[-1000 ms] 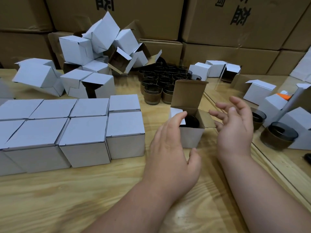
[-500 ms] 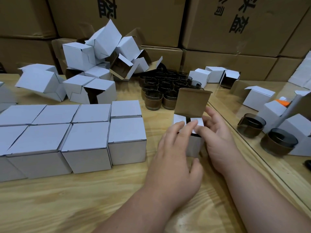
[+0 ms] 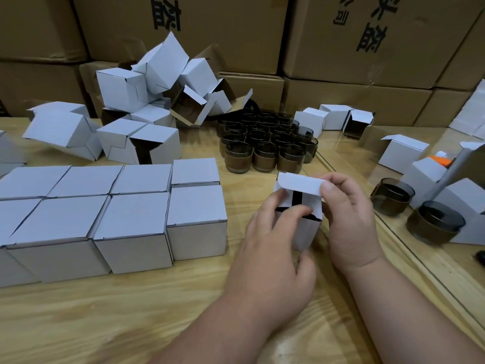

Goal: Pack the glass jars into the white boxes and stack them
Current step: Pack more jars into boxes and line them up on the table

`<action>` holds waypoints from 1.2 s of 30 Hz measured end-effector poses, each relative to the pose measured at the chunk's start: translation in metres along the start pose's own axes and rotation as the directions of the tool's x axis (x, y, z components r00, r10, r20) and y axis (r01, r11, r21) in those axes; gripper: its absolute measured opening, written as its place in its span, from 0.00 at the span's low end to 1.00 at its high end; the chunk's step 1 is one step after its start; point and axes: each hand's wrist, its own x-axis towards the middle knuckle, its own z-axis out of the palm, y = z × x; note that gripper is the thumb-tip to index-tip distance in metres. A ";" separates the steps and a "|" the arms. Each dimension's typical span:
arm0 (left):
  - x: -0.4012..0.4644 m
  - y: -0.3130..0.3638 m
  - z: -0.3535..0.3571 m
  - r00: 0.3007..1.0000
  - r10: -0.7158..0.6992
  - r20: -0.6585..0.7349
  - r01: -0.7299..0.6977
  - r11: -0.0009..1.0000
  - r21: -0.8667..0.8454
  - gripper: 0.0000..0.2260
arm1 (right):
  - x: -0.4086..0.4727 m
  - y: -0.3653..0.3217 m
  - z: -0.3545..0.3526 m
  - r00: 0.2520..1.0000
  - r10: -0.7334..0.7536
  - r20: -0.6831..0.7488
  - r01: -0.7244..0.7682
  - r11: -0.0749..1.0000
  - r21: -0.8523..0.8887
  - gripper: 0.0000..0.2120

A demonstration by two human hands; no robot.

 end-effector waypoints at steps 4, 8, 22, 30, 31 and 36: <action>0.000 0.003 -0.002 0.991 -0.066 -0.116 0.054 0.993 -0.102 0.27 | -0.002 -0.002 0.001 0.997 -0.076 0.000 0.076 0.996 -0.043 0.05; -0.001 0.004 -0.003 0.990 -0.087 -0.108 0.073 0.989 -0.129 0.38 | -0.003 -0.002 0.001 0.995 -0.093 0.022 0.095 0.989 -0.112 0.05; 0.001 -0.002 -0.003 0.996 -0.065 -0.054 0.061 0.996 -0.064 0.34 | -0.006 0.003 -0.003 0.988 -0.130 0.082 0.145 0.964 -0.222 0.09; 0.000 0.001 -0.005 0.994 -0.109 -0.016 0.108 0.993 -0.053 0.38 | -0.009 0.006 -0.001 0.978 -0.204 0.041 0.208 0.945 -0.251 0.07; 0.000 0.000 -0.004 0.994 -0.102 -0.030 0.100 0.993 -0.059 0.38 | -0.009 0.006 -0.001 0.976 -0.217 0.034 0.218 0.940 -0.261 0.07; -0.001 -0.002 -0.001 0.991 -0.030 -0.132 0.022 0.998 -0.056 0.28 | -0.013 0.008 -0.003 0.964 -0.265 0.030 0.262 0.918 -0.297 0.07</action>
